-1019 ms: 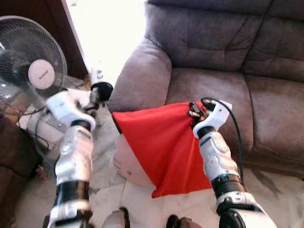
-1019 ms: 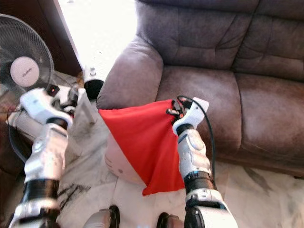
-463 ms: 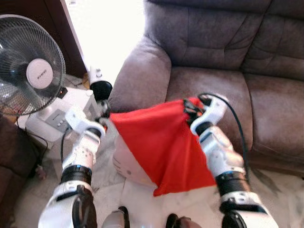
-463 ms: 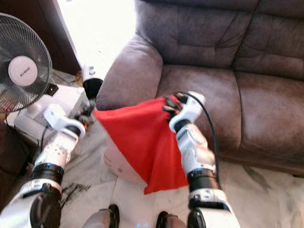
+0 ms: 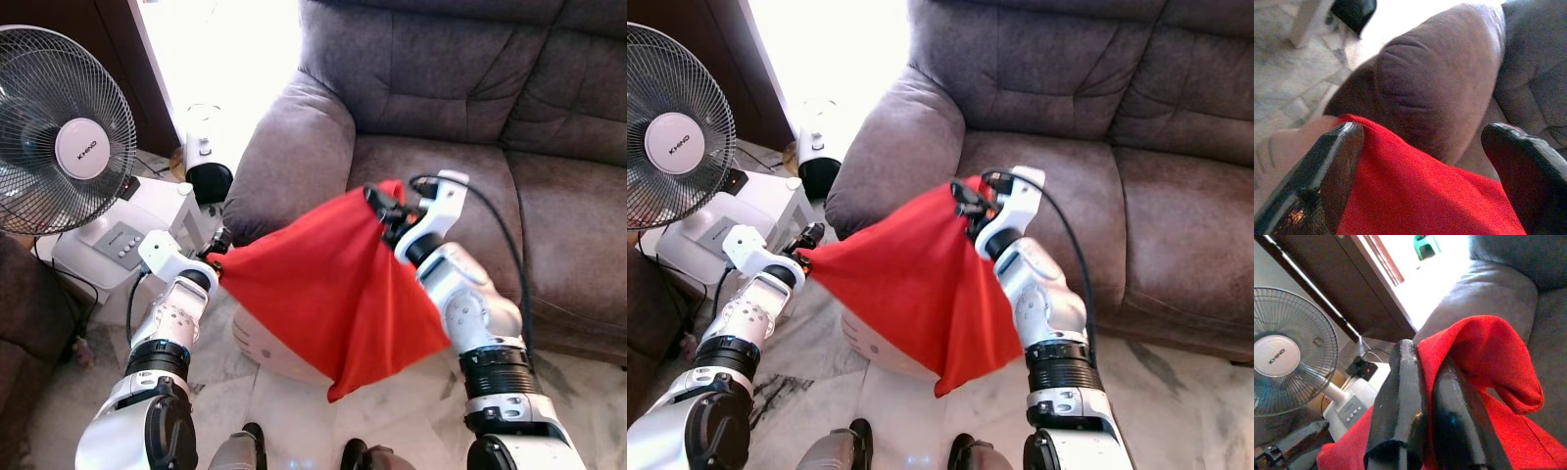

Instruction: Move the pillow to the sofa from floor

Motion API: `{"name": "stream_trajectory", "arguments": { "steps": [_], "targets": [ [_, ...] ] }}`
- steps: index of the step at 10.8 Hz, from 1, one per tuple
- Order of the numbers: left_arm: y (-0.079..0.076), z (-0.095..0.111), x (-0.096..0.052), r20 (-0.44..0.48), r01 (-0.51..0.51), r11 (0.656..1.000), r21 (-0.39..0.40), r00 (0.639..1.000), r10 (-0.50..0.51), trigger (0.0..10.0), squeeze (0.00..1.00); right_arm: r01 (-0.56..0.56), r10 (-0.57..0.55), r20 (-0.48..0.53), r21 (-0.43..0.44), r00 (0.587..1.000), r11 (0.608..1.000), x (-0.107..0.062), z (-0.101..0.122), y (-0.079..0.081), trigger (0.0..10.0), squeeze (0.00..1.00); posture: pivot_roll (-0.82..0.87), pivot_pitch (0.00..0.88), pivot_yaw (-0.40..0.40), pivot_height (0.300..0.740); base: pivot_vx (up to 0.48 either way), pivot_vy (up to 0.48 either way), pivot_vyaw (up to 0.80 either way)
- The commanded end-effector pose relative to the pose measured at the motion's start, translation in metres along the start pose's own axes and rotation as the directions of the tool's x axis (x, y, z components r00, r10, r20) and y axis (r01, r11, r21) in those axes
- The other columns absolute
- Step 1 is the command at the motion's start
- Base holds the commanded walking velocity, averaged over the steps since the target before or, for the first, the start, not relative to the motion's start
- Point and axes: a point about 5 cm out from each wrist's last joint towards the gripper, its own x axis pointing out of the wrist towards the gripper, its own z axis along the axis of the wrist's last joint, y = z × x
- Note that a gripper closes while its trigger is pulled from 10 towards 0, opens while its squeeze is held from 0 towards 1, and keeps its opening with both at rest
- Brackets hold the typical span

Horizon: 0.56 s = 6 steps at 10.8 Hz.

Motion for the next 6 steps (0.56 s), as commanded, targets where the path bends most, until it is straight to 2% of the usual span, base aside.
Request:
{"name": "stream_trajectory", "arguments": {
  "steps": [1, 2, 3, 5, 6],
  "targets": [
    [0.004, 0.003, 0.000, 0.001, -0.044, 0.999, 0.009, 0.999, 0.044, 10.0, 0.00, -0.096, 0.102, 0.117, -0.059, 0.988, 0.994, 0.003, 0.032, 0.019, 10.0, 0.00, 0.08, 0.180, -0.048, 0.740, 0.000, 0.000, 0.00],
    [0.007, 0.010, -0.001, 0.023, -0.103, 0.995, 0.017, 0.995, 0.102, 10.0, 0.00, -0.093, 0.100, 0.112, -0.061, 0.989, 0.994, 0.002, 0.032, 0.019, 10.0, 0.00, 0.08, 0.179, -0.047, 0.740, 0.000, 0.000, 0.00],
    [0.002, 0.013, -0.004, 0.016, -0.084, 0.996, 0.020, 0.996, 0.083, 10.0, 0.00, -0.089, 0.094, 0.106, -0.054, 0.990, 0.995, 0.003, 0.030, 0.020, 10.0, 0.00, 0.10, 0.175, -0.046, 0.740, 0.000, 0.000, 0.00],
    [0.001, -0.003, -0.005, -0.067, -0.067, 0.998, 0.010, 0.995, 0.068, 10.0, 0.00, -0.104, 0.109, 0.109, -0.047, 0.988, 0.993, 0.004, 0.029, 0.025, 10.0, 0.00, 0.09, 0.167, -0.042, 0.740, 0.000, 0.000, 0.00],
    [-0.002, -0.007, -0.006, -0.096, -0.075, 0.996, 0.046, 0.992, 0.079, 10.0, 0.00, -0.107, 0.112, 0.112, -0.051, 0.987, 0.993, 0.004, 0.030, 0.026, 10.0, 0.00, 0.09, 0.160, -0.038, 0.740, 0.000, 0.000, 0.00]
  ]
}}
